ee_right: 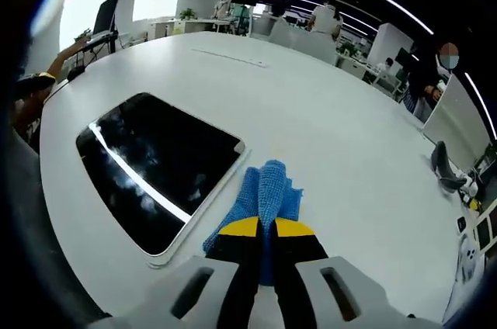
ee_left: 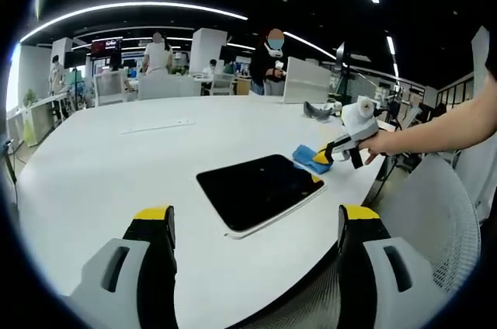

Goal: Wipe the mirror surface with the cleaning cloth until all visible marks leave the cleaned area.

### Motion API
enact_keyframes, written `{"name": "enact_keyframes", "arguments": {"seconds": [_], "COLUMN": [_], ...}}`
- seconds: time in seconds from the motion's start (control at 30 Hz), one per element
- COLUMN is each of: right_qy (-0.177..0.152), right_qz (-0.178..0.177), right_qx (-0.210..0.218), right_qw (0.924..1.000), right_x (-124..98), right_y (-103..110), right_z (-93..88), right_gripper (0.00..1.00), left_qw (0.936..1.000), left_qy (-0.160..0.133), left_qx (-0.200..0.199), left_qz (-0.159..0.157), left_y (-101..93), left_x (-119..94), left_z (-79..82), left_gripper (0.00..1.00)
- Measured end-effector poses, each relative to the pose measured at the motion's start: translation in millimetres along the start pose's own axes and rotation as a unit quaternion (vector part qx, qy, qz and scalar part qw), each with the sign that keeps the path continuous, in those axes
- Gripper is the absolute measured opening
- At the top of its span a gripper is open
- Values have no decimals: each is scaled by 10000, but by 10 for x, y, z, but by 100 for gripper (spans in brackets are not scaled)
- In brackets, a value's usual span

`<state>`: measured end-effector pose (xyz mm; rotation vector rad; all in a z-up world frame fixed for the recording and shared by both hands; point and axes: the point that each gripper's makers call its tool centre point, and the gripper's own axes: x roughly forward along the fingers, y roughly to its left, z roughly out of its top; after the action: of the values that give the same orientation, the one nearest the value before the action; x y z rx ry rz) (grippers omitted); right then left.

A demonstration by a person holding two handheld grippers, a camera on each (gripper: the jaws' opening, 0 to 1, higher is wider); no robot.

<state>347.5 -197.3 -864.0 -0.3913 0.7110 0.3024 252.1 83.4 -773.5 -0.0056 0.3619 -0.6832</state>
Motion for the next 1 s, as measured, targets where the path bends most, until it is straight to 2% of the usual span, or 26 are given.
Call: {"name": "enact_keyframes", "arguments": {"seconds": [0.2, 0.6, 0.83, 1.0], "right_qy": [4, -34, -224, -514], "right_qz": [0, -39, -29, -74], "right_qx": [-199, -204, 17, 209], "right_qw": [9998, 9998, 9997, 9984], "right_x": [17, 12, -42, -169], "right_y": [7, -42, -43, -100], "right_z": [-13, 10, 103, 267], "right_gripper": [1, 9, 14, 16], "left_qw": [10000, 10000, 10000, 10000], "left_qy": [4, 10, -4, -11], "left_qx": [-3, 0, -24, -29], "left_qz": [2, 0, -9, -14], "left_y": [2, 6, 5, 3], "left_x": [-3, -1, -3, -3], "left_z": [0, 6, 10, 12], "left_gripper": [86, 86, 86, 86]}}
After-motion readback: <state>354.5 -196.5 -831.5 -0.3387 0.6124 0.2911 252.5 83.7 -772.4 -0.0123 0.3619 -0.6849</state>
